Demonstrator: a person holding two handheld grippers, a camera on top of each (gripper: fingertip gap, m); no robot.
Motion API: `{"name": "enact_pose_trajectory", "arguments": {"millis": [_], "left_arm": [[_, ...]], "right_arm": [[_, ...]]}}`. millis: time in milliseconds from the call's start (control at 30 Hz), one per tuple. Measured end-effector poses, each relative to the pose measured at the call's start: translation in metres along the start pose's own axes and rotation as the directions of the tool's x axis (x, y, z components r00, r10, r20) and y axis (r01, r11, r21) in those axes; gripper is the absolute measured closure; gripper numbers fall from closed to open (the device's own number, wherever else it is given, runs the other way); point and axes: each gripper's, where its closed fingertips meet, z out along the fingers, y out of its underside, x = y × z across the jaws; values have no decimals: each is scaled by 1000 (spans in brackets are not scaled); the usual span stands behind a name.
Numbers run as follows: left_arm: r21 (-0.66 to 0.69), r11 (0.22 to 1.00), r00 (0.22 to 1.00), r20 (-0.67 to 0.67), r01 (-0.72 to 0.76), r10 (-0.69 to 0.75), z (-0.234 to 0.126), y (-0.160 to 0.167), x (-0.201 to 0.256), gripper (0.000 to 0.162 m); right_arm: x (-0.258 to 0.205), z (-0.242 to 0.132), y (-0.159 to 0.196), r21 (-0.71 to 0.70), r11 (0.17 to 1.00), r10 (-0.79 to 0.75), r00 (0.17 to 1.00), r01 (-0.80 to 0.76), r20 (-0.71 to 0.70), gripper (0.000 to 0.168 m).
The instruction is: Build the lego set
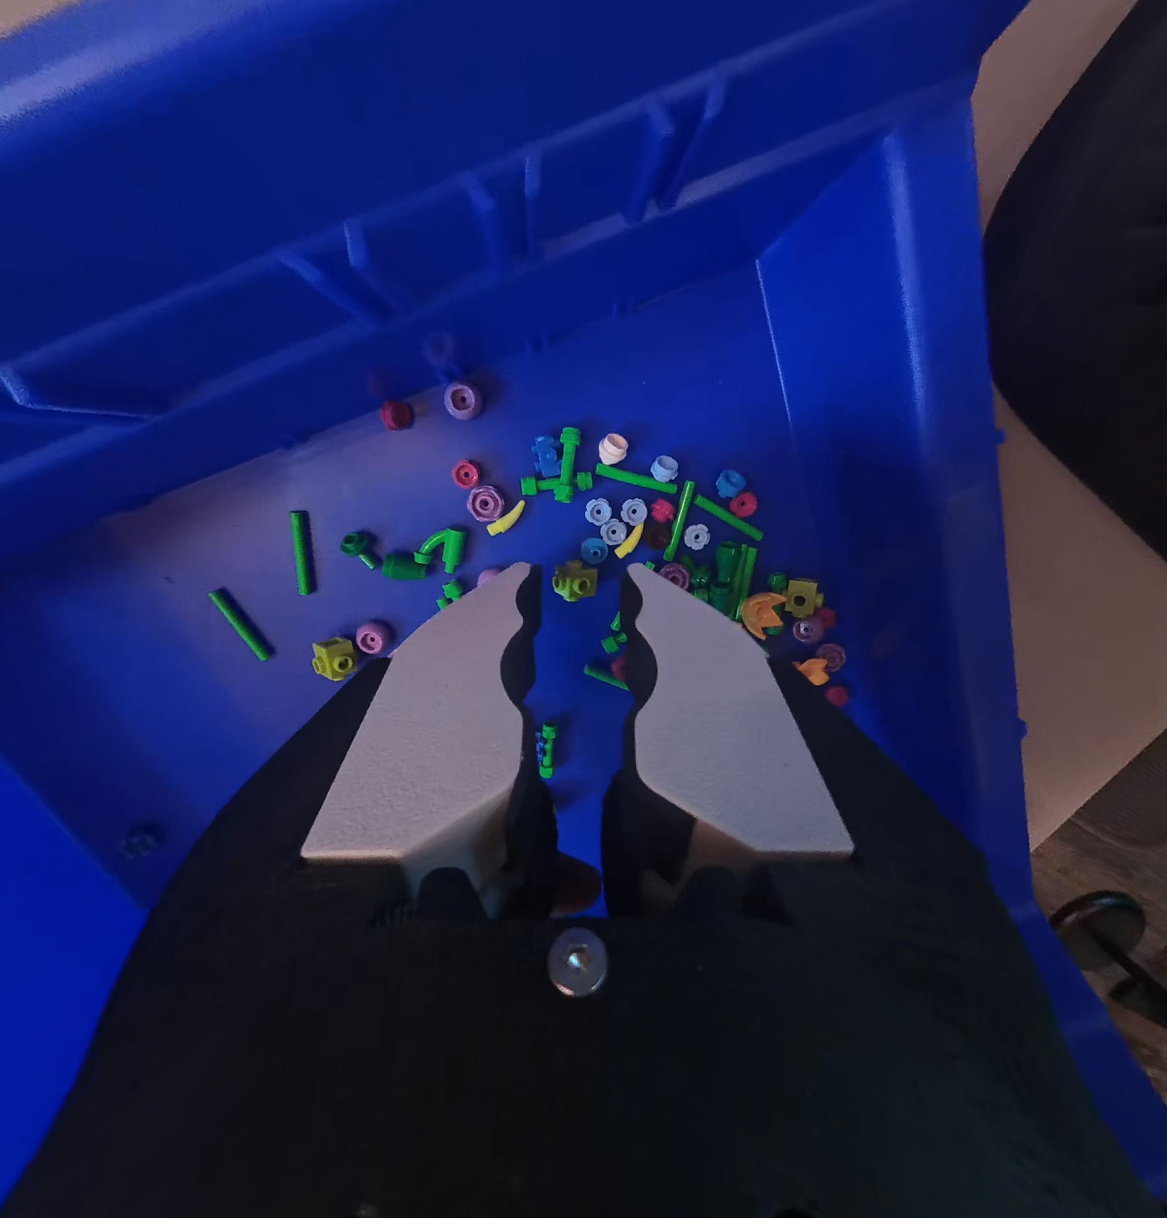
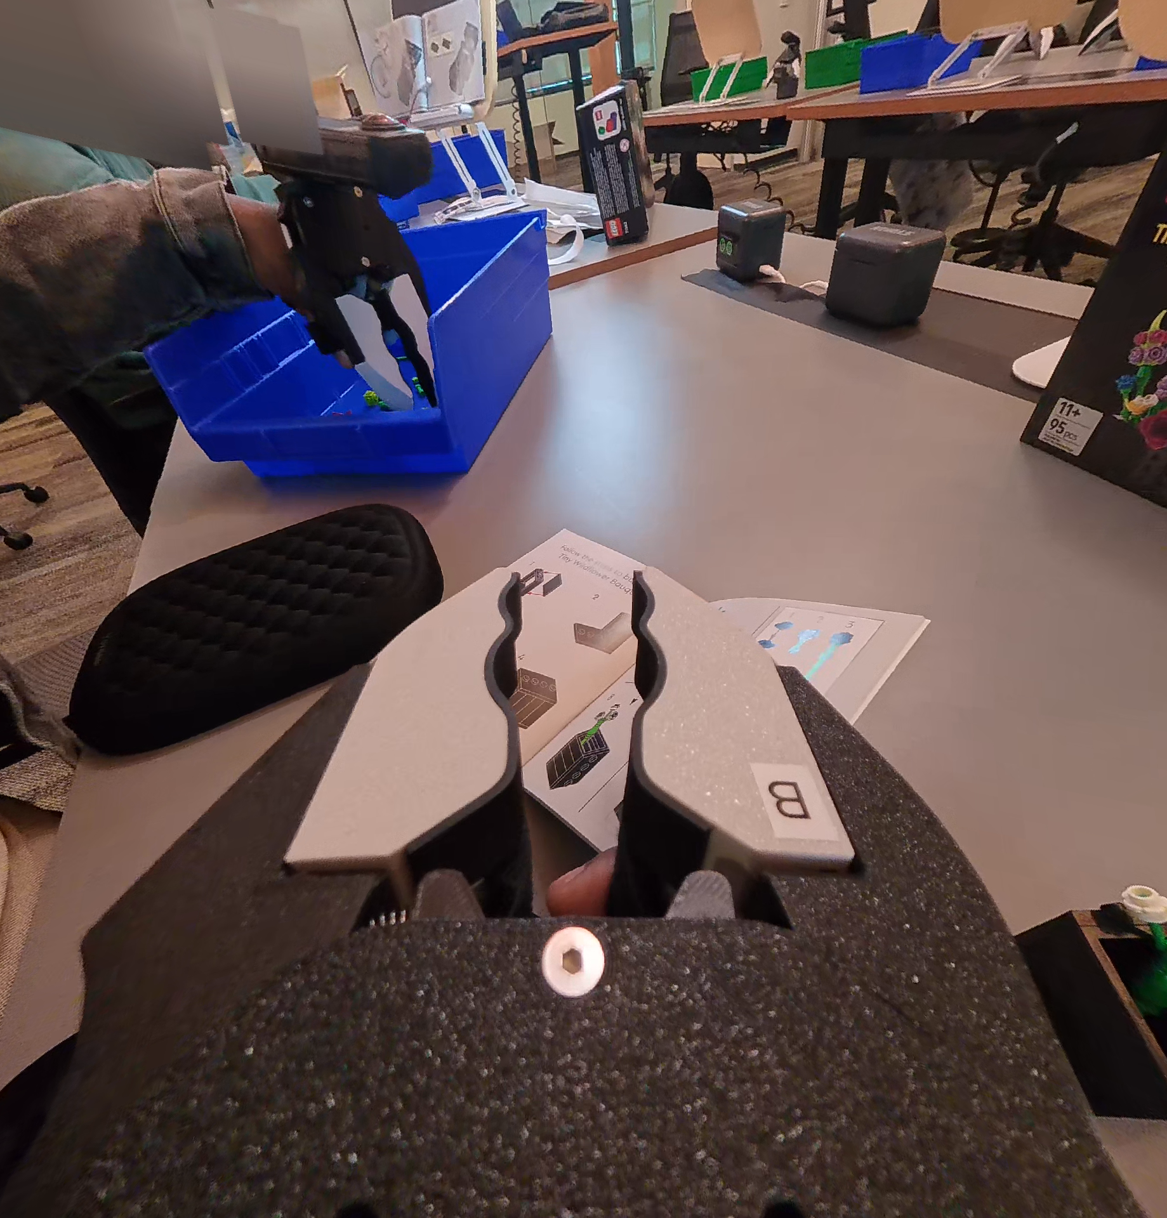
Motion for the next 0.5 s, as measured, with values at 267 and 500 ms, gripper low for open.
{"name": "enact_pose_trajectory", "arguments": {"millis": [267, 500], "left_arm": [[-7, 999, 999, 22, 32, -32, -2, 3, -6, 149], [3, 999, 999, 25, 48, -48, -4, 2, -4, 137]], "right_arm": [[12, -12, -19, 120, 988, -85, 988, 101, -126, 138], [12, -9, -10, 43, 987, -147, 977, 155, -154, 142]]}}
